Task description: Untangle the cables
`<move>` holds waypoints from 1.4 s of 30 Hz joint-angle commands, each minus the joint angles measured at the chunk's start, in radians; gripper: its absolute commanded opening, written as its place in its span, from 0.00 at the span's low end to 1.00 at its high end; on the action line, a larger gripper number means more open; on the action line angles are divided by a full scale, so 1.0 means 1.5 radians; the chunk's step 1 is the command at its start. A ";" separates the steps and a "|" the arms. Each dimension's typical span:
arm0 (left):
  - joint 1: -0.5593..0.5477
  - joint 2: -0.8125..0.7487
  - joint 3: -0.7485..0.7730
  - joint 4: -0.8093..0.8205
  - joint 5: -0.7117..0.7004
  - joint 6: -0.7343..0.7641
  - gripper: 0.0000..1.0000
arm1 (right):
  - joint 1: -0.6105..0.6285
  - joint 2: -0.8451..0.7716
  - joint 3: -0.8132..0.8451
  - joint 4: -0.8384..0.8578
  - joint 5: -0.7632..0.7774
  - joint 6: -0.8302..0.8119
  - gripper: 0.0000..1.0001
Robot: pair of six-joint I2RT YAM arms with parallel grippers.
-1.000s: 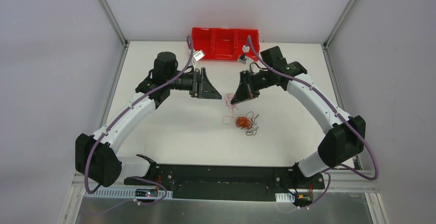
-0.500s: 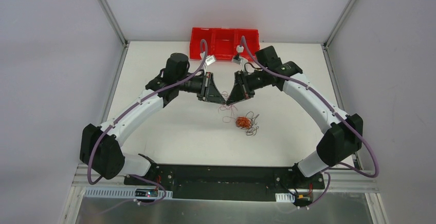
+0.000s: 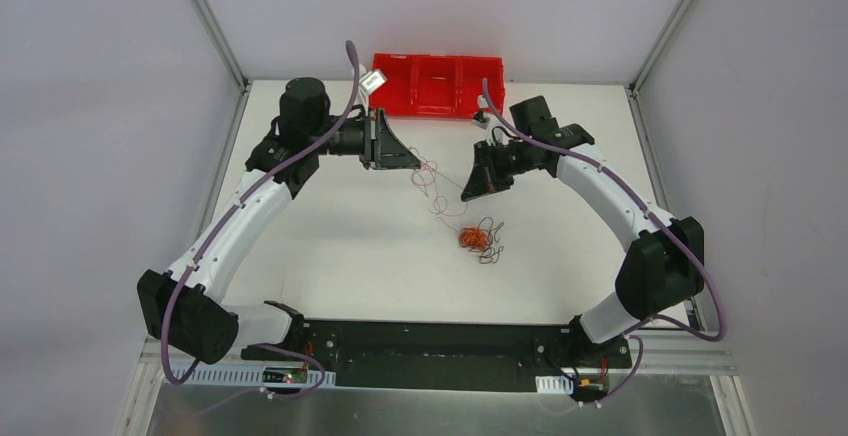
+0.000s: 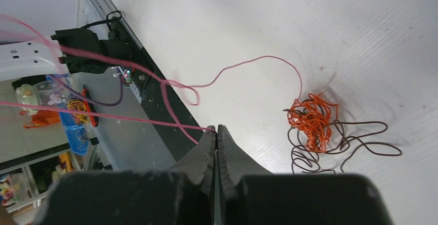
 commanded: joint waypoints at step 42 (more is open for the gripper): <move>0.234 -0.044 0.086 -0.236 0.072 0.058 0.00 | -0.154 -0.192 -0.084 0.098 -0.009 -0.022 0.82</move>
